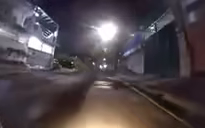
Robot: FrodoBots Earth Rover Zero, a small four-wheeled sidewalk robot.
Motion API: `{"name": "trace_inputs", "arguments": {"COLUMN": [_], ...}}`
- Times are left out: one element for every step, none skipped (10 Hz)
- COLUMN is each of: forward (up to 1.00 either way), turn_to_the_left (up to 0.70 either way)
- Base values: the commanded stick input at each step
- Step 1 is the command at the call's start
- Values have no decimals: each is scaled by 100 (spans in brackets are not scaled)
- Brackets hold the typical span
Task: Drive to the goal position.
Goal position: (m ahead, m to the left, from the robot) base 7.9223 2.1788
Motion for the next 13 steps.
{"name": "trace_inputs", "arguments": {"forward": [70,70,70,70,70,70,70,70,70,70,70,70,70], "turn_to_the_left": [0,0,0,0,0,0,0,0,0,0,0,0,0]}}
